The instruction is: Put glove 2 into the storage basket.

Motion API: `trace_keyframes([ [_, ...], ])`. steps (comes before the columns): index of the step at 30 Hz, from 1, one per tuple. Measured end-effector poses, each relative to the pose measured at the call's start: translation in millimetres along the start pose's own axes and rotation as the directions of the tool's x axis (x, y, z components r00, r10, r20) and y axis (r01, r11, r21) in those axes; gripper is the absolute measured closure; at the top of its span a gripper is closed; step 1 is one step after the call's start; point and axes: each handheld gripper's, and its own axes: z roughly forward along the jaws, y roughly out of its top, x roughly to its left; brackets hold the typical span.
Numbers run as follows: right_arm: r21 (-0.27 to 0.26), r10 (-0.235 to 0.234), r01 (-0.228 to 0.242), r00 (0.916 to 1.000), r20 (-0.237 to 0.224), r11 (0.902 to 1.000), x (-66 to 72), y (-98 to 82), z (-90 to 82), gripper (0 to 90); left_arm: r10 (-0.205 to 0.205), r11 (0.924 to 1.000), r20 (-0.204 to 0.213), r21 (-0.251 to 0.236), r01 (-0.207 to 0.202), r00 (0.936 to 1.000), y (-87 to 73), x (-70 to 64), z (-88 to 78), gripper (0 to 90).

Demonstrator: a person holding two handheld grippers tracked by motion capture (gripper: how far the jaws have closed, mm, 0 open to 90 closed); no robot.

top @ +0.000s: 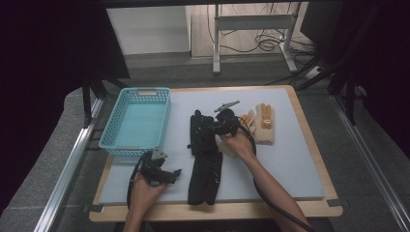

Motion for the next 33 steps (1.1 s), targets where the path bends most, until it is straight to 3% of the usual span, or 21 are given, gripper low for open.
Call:
trace_keyframes([
  [4,0.049,-0.012,0.011,0.9996,0.025,0.9987,4.0,-10.4,15.7,59.6,-0.002,1.0000,0.001,-0.003,0.002,1.0000,0.0,-0.2,0.2,1.7],
  [7,0.026,0.010,-0.010,0.9996,0.025,0.9996,8.0,-15.0,15.3,77.5,-0.003,1.0000,0.001,-0.002,0.003,1.0000,0.0,-0.2,0.2,1.7],
  [9,0.032,0.004,-0.005,0.9998,0.020,0.9995,10.4,-14.2,14.8,82.3,-0.002,1.0000,0.000,-0.003,0.002,1.0000,0.0,-0.2,0.3,1.6],
  [12,0.036,-0.007,0.006,0.9997,0.023,0.9993,11.0,-11.2,12.8,83.2,-0.003,1.0000,0.001,-0.002,0.003,1.0000,0.0,-0.2,0.2,1.7],
  [16,0.005,0.020,-0.020,0.9998,0.000,0.9998,5.4,-3.5,-4.0,83.2,-0.001,1.0000,0.000,0.000,0.001,1.0000,0.0,0.0,0.1,1.7],
  [20,-0.016,0.001,0.000,0.9990,0.044,0.9999,-3.7,8.2,-33.1,83.1,-0.001,1.0000,0.000,-0.001,0.001,1.0000,0.0,0.0,0.2,1.7],
  [25,0.019,-0.029,0.027,0.9930,0.115,0.9995,-11.1,16.3,-52.1,82.8,-0.004,1.0000,0.001,-0.004,0.004,1.0000,-0.1,-0.2,0.4,1.7],
  [29,0.049,-0.036,0.030,0.9895,0.140,0.9984,-12.7,22.1,-52.5,81.8,-0.002,1.0000,0.001,-0.003,0.002,1.0000,-0.1,0.0,0.3,1.7],
  [33,0.064,-0.032,0.024,0.9910,0.130,0.9977,-11.6,21.4,-36.2,80.8,-0.001,1.0000,0.000,-0.002,0.001,1.0000,-0.1,0.0,0.2,1.7],
])
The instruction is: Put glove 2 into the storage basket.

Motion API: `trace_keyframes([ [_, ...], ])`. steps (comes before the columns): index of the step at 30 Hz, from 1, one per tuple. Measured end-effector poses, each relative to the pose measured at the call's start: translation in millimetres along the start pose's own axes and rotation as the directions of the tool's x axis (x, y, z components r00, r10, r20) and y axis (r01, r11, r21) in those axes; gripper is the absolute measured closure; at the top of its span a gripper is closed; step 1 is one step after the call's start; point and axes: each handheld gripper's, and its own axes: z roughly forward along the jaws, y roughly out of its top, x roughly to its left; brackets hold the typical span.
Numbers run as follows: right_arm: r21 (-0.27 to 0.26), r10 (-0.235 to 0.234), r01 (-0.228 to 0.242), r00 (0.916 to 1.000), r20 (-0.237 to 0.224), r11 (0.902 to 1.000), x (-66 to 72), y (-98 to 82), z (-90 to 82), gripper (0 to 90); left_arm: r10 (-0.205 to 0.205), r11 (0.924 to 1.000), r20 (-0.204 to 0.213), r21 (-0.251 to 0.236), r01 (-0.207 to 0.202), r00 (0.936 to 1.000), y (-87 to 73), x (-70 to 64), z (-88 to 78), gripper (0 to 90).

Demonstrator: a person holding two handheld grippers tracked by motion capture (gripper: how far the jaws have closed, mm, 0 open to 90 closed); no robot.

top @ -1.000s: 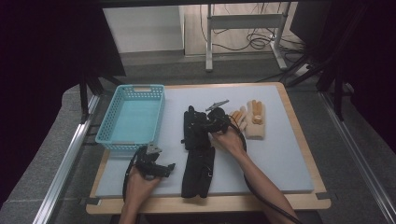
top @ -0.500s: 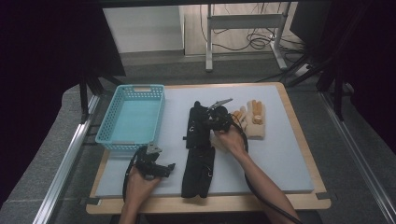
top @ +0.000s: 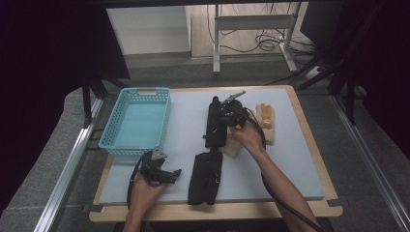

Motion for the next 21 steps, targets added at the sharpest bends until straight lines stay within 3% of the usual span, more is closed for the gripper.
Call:
trace_keyframes([
  [5,-0.005,0.021,-0.021,0.9997,-0.011,0.9998,0.0,-6.5,17.3,80.9,-0.001,1.0000,0.000,0.000,0.001,1.0000,0.0,0.0,0.0,1.7],
  [11,-0.045,0.050,-0.052,0.9970,-0.059,0.9976,-2.4,-5.0,12.7,81.9,0.000,1.0000,0.000,0.000,0.000,1.0000,0.0,0.0,0.0,1.7],
  [21,-0.094,0.000,-0.011,0.9935,-0.114,0.9955,27.8,20.9,16.4,76.8,0.000,1.0000,0.000,0.000,0.000,1.0000,0.0,0.0,-0.1,1.7],
])
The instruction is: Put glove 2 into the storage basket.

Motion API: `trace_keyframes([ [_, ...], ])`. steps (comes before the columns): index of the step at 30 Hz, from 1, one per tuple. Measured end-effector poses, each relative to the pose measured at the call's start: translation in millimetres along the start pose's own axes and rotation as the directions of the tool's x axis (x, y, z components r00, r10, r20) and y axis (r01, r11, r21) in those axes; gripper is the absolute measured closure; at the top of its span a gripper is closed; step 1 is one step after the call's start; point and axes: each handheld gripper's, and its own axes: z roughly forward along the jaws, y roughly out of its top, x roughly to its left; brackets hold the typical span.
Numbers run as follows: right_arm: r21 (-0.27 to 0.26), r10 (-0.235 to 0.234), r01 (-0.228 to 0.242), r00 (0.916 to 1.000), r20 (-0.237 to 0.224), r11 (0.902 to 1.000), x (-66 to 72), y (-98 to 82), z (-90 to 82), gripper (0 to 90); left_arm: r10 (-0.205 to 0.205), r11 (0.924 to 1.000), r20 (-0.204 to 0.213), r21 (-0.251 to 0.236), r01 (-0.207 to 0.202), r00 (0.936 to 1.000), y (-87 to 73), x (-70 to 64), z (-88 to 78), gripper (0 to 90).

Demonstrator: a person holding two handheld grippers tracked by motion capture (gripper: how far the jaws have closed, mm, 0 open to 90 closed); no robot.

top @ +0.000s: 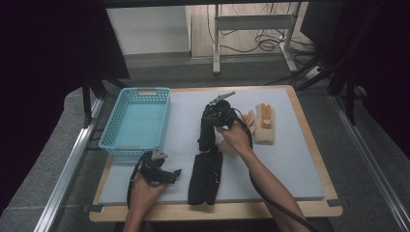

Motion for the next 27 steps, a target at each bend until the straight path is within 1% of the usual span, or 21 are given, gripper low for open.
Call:
trace_keyframes([
  [1,-0.006,-0.002,0.002,1.0000,-0.009,1.0000,2.7,2.8,2.4,74.7,0.000,1.0000,0.000,0.000,0.000,1.0000,0.0,0.0,0.0,1.7],
  [3,-0.014,0.010,-0.011,0.9988,-0.049,0.9998,8.5,8.4,8.0,72.6,-0.001,1.0000,0.001,0.000,0.001,1.0000,0.0,0.0,0.0,1.7],
  [6,-0.027,-0.001,-0.001,0.9956,-0.094,0.9996,21.0,17.5,18.8,66.9,-0.001,1.0000,0.001,0.000,0.001,1.0000,0.0,0.0,0.0,1.7],
  [9,-0.035,-0.037,0.034,0.9950,-0.092,0.9988,30.5,23.6,24.9,62.4,-0.001,1.0000,0.000,-0.001,0.001,1.0000,-0.1,0.0,0.0,1.7],
  [10,-0.034,-0.049,0.046,0.9949,-0.088,0.9984,31.8,24.6,26.4,61.7,-0.001,1.0000,0.001,-0.001,0.001,1.0000,-0.1,0.0,0.0,1.7],
  [11,-0.035,-0.055,0.052,0.9949,-0.085,0.9981,31.6,24.9,28.0,60.2,-0.001,1.0000,0.001,-0.001,0.001,1.0000,0.0,0.0,0.0,1.7],
  [12,-0.036,-0.051,0.048,0.9949,-0.087,0.9982,30.2,24.6,29.7,59.8,-0.001,1.0000,0.001,0.000,0.001,1.0000,0.0,0.1,0.0,1.7],
  [15,-0.014,-0.047,0.046,0.9963,-0.072,0.9989,23.5,21.6,35.9,59.2,-0.003,1.0000,0.002,-0.002,0.003,1.0000,-0.1,0.0,0.1,1.7],
  [19,0.012,-0.034,0.034,0.9974,-0.063,0.9993,13.5,14.6,50.8,56.6,-0.004,1.0000,0.002,-0.003,0.004,1.0000,-0.1,-0.1,0.1,1.7],
  [21,0.016,-0.038,0.039,0.9967,-0.072,0.9991,11.3,11.8,59.4,54.6,-0.004,1.0000,0.002,-0.003,0.004,1.0000,-0.1,-0.1,0.1,1.7],
  [24,0.018,-0.066,0.067,0.9951,-0.074,0.9976,13.1,9.2,72.4,48.3,-0.003,1.0000,0.002,-0.003,0.003,1.0000,-0.1,0.0,0.1,1.7],
  [26,0.034,-0.090,0.092,0.9926,-0.082,0.9951,16.3,8.5,81.4,42.3,-0.003,1.0000,0.002,-0.004,0.003,1.0000,-0.1,0.0,0.1,1.7],
  [27,0.044,-0.105,0.109,0.9913,-0.080,0.9931,18.4,7.9,85.6,40.9,-0.003,1.0000,0.002,-0.003,0.003,1.0000,-0.1,0.0,0.1,1.7],
])
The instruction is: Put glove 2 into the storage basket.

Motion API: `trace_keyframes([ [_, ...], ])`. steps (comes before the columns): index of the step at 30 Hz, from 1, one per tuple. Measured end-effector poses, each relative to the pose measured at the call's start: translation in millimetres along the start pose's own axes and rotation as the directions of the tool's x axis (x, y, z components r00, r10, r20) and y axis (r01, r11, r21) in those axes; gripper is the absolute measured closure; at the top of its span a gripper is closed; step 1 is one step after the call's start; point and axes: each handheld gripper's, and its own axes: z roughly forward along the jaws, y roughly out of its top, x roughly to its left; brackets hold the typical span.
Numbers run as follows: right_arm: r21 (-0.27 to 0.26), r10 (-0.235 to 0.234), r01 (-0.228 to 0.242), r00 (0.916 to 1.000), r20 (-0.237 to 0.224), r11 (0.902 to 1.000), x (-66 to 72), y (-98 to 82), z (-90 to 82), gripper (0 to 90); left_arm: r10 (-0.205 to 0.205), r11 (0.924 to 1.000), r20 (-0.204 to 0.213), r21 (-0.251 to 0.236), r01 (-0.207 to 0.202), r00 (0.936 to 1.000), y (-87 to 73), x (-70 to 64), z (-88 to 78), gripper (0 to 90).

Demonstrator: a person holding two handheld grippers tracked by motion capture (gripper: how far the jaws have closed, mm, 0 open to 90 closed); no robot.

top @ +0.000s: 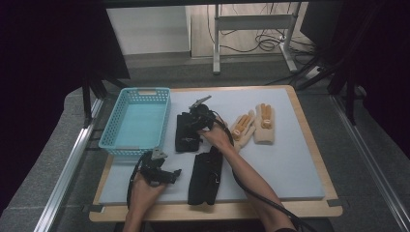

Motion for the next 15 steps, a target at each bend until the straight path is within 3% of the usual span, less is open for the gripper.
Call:
trace_keyframes([
  [3,0.026,-0.035,0.034,0.9994,0.004,0.9991,3.3,-2.2,10.4,44.8,0.001,1.0000,0.000,0.000,-0.001,1.0000,0.0,0.0,0.0,1.7],
  [7,-0.015,0.039,-0.039,0.9987,-0.034,0.9991,-2.2,-7.9,10.2,64.7,0.000,1.0000,-0.001,0.001,0.000,1.0000,0.0,-0.2,0.0,1.7],
  [9,-0.011,0.067,-0.067,0.9964,-0.053,0.9977,-3.6,-8.3,9.2,74.2,0.001,1.0000,-0.001,0.001,-0.001,1.0000,0.0,-0.2,0.0,1.7],
  [11,0.017,0.069,-0.069,0.9965,-0.047,0.9975,-3.5,-4.9,7.4,81.5,0.001,1.0000,-0.001,0.001,-0.001,1.0000,0.0,-0.2,0.1,1.7],
  [15,0.049,0.025,-0.024,0.9996,-0.011,0.9985,3.2,1.1,4.2,87.5,0.000,1.0000,0.000,0.001,0.000,1.0000,0.1,-0.1,0.0,1.7],
])
